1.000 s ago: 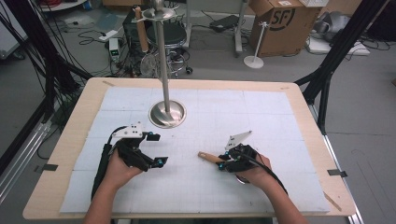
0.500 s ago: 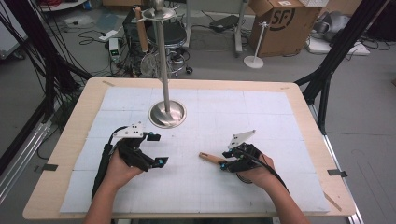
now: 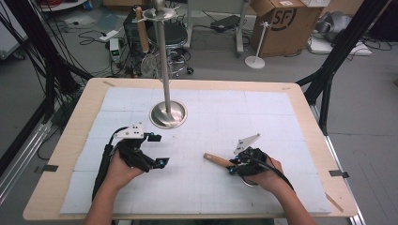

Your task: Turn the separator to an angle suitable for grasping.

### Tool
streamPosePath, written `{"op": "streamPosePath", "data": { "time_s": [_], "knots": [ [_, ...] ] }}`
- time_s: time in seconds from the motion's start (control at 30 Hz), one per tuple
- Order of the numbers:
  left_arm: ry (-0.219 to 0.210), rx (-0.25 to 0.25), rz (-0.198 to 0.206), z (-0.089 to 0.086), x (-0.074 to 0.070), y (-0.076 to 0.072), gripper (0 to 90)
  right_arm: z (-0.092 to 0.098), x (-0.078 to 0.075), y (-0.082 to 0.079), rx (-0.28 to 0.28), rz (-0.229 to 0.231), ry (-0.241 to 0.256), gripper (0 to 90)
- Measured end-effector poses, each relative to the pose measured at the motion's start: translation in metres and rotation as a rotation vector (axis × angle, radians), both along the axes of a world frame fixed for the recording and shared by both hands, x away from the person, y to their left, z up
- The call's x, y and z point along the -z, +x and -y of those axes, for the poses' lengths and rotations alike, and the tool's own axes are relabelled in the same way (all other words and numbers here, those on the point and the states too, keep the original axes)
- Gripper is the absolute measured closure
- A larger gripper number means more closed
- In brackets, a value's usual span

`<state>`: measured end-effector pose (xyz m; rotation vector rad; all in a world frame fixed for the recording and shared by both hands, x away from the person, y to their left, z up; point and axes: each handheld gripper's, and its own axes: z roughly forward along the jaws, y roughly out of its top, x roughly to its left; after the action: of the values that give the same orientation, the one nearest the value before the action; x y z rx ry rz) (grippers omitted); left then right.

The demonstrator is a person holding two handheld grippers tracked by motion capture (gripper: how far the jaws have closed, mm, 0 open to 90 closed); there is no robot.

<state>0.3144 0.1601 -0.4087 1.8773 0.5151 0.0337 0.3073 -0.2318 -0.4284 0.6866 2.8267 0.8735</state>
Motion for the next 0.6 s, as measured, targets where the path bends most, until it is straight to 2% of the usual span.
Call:
{"op": "streamPosePath", "data": {
  "time_s": [0.2,0.53,0.6],
  "knots": [
    [-0.002,-0.001,-0.003,0.0,0.0,0.001,1.6,0.008,-0.001,-0.002,0.01,-0.009,0.003,68.5],
    [-0.001,-0.003,-0.001,0.0,0.001,0.001,1.6,0.008,-0.01,-0.001,0.029,0.022,0.114,57.1],
    [-0.001,-0.004,-0.001,-0.001,0.001,0.001,1.6,0.008,-0.012,-0.001,0.031,0.029,0.123,53.4]
  ]
}}
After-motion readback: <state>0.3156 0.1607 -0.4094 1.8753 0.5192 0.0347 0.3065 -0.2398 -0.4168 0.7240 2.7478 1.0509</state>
